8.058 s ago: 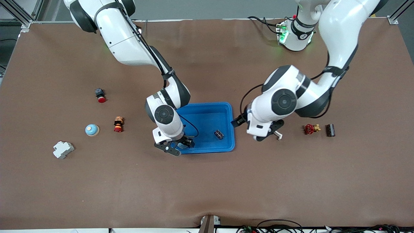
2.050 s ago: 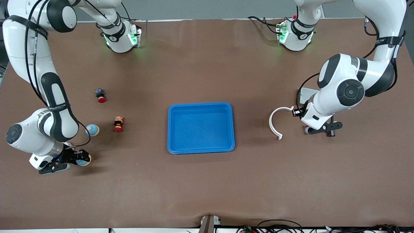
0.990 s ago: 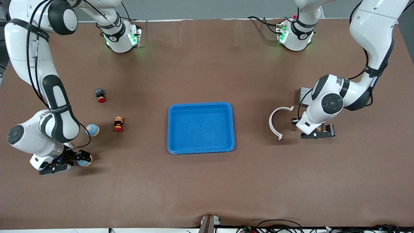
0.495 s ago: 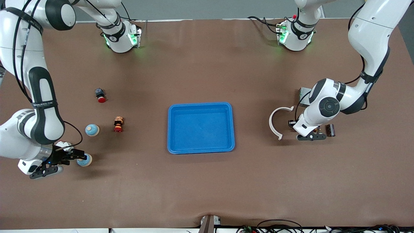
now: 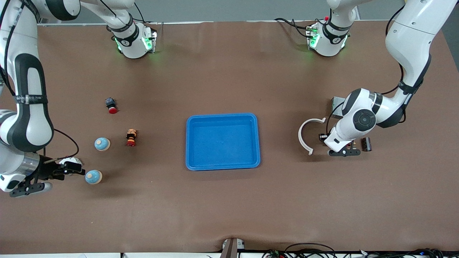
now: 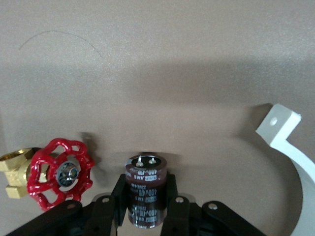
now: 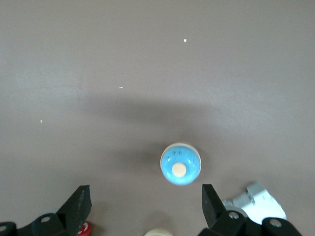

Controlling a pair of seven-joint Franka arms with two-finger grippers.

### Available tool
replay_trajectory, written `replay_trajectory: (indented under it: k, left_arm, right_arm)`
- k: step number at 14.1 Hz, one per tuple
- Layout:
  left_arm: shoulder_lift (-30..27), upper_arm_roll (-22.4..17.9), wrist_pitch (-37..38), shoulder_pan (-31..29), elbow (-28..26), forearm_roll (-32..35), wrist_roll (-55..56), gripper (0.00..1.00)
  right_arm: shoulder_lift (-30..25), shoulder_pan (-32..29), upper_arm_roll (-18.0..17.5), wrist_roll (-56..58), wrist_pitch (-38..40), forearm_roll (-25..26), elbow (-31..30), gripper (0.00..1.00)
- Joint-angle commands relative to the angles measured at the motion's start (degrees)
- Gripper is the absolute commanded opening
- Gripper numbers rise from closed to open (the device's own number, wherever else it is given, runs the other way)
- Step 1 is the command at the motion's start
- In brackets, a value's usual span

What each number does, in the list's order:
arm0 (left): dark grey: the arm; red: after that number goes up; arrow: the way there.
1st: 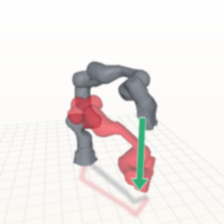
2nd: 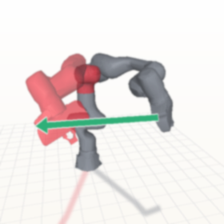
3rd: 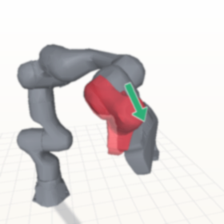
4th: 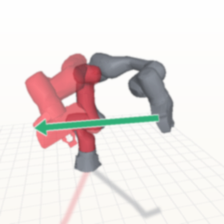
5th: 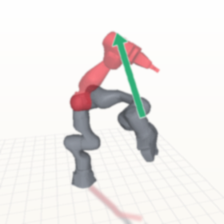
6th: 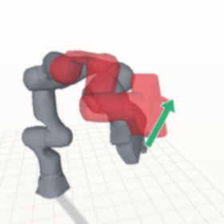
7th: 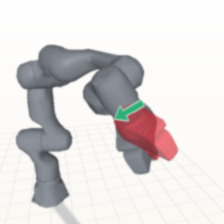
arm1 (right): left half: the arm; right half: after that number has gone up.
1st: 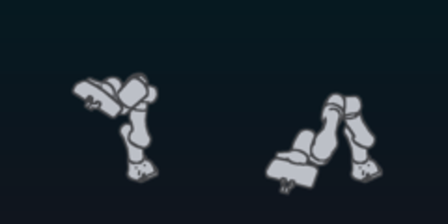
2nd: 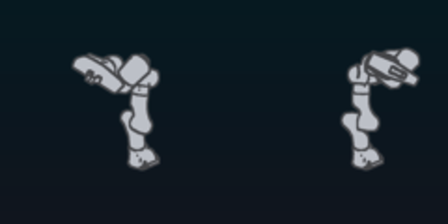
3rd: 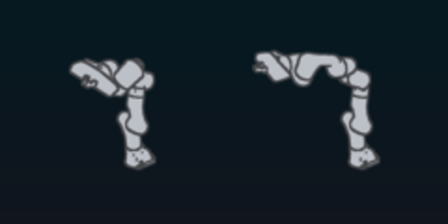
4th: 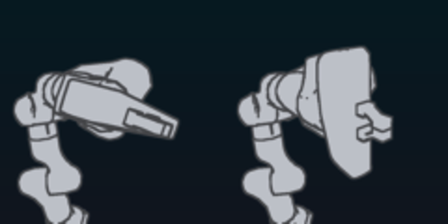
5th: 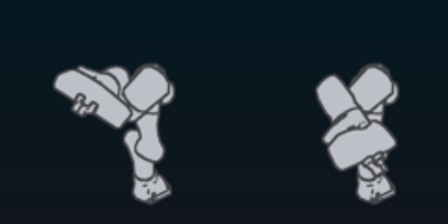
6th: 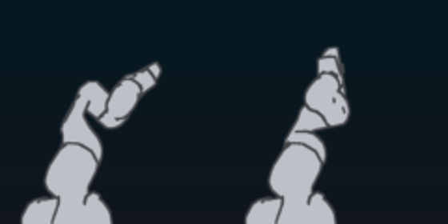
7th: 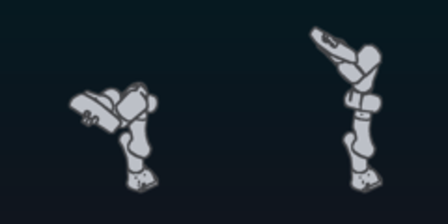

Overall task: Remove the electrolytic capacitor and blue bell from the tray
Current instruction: 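Release the capacitor with the left gripper while the right gripper withdraws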

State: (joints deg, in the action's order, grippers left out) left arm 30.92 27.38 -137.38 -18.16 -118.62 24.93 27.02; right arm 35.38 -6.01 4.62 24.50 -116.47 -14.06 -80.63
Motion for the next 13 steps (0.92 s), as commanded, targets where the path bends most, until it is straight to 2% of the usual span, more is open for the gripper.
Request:
replay_trajectory:
  k: [1, 3, 4, 5, 6, 7, 13]
  left_arm:
    - [0.90, 0.39, -0.34, -0.39, 1.11, 1.52, -0.12, 0.00]
    - [0.90, 0.39, -0.34, -0.39, 1.29, 1.52, -0.03, 0.00]
    - [1.07, 0.39, -0.34, -0.30, 1.38, 1.52, 0.31, 0.17]
    - [1.16, 0.39, -0.34, -0.13, 1.46, 1.52, 0.40, 0.35]
    - [1.16, 0.39, -0.34, -0.21, 1.47, 1.52, 0.41, 0.71]
    - [1.16, 0.39, -0.34, -0.30, 1.47, 1.52, 0.41, 1.00]
    - [-1.73, 0.48, 0.71, -0.39, 0.59, 1.52, 0.76, 1.00]
  right_arm:
    - [-5.13, 0.65, -0.23, -5.95, 4.22, 3.77, -1.11, 1.00]
    - [-7.59, 0.74, -0.14, -8.41, 6.86, 6.14, -1.11, 1.00]
    - [-8.65, 0.74, -0.14, -9.29, 7.48, 7.80, -1.11, 1.00]
    - [-10.14, 0.74, -0.31, -9.73, 8.09, 9.30, -1.11, 1.00]
    - [-11.11, 0.74, -0.32, -11.39, 9.40, 9.92, -1.11, 1.00]
    - [-11.99, 0.74, -0.23, -12.97, 11.24, 10.02, -1.11, 1.00]
    - [-17.35, 1.08, -0.40, -14.56, 15.03, 10.02, -1.72, 1.00]
